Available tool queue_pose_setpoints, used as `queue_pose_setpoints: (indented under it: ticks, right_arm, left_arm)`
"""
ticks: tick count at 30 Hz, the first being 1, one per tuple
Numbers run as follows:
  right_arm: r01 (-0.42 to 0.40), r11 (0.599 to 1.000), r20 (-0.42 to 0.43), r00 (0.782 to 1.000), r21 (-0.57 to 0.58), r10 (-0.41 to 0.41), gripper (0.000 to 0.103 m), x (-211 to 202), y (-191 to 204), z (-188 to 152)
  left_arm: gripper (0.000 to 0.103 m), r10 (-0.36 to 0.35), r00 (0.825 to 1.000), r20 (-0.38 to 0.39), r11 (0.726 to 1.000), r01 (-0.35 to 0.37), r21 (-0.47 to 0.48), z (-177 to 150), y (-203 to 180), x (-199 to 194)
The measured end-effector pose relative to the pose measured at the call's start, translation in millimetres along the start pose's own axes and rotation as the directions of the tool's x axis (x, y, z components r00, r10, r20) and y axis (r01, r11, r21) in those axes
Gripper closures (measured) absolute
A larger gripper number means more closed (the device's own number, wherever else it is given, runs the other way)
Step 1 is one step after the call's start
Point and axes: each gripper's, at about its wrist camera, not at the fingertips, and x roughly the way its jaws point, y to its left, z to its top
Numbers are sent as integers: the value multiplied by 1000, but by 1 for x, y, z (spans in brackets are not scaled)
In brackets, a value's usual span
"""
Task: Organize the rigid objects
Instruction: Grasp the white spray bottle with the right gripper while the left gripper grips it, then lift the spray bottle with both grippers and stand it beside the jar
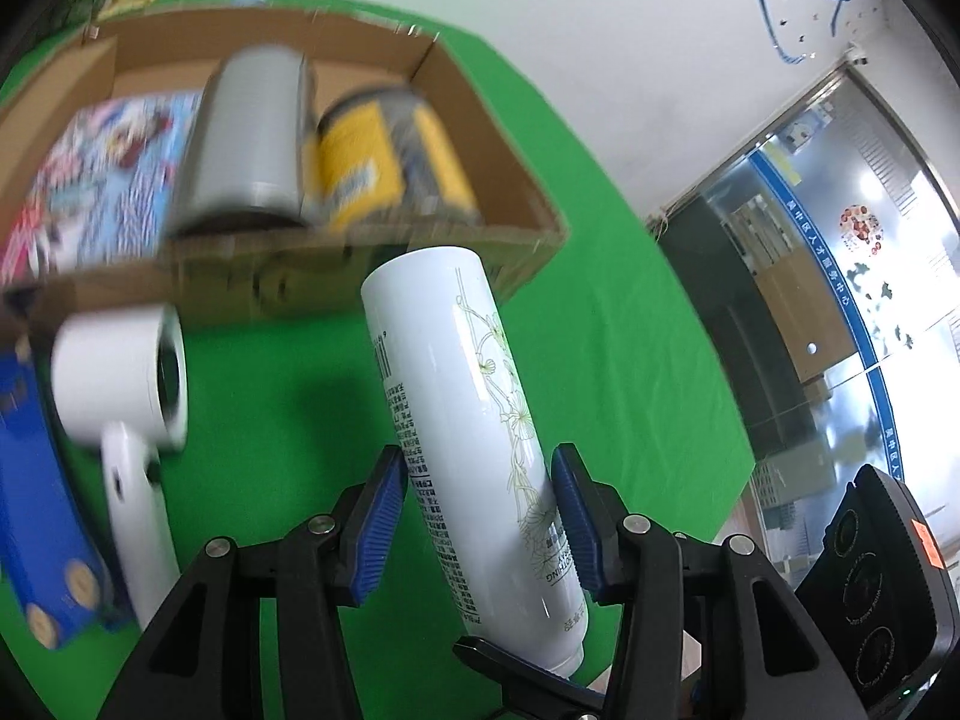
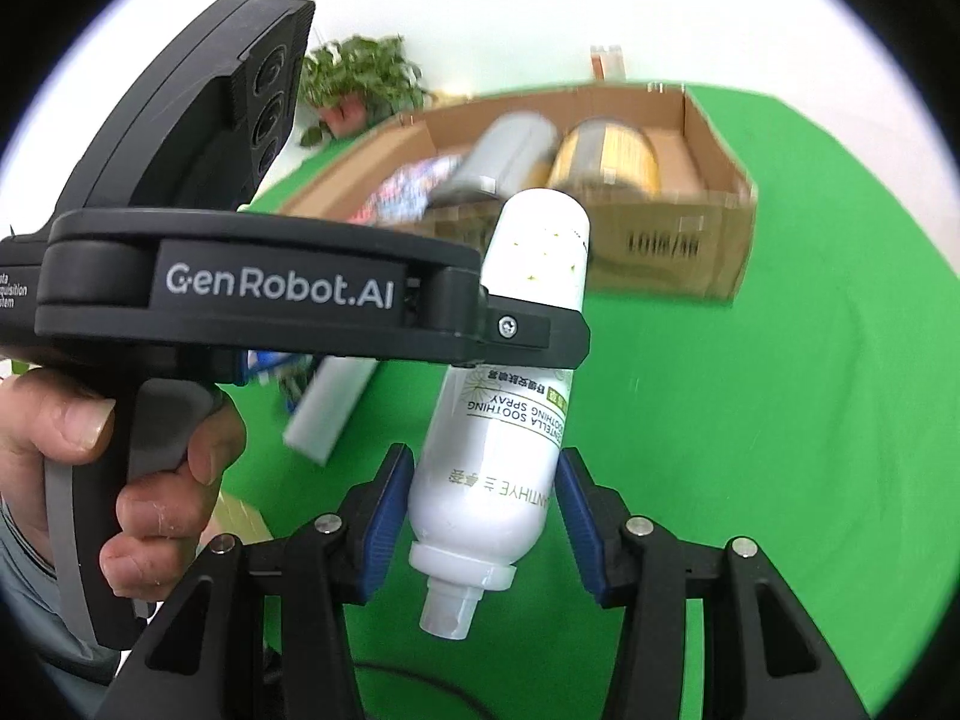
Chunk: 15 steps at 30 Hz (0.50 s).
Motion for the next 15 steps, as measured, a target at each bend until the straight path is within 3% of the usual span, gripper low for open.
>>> queue_pose_setpoints:
  ticks: [5, 11, 15]
  right_arm:
    - [25, 998, 57, 998, -54, -22, 55, -11, 0, 34]
    - [50, 995, 120, 992, -90, -39, 55, -24, -13, 111]
    - [37, 993, 111, 993, -116, -24, 55, -24, -27, 154]
  left_arm:
    - [57, 27, 996, 83, 997, -33, 71, 43, -22, -30]
    - [57, 17, 988, 156, 995, -33, 97, 116, -40, -56]
    - [57, 34, 984, 177, 994, -52, 99, 164, -50, -60]
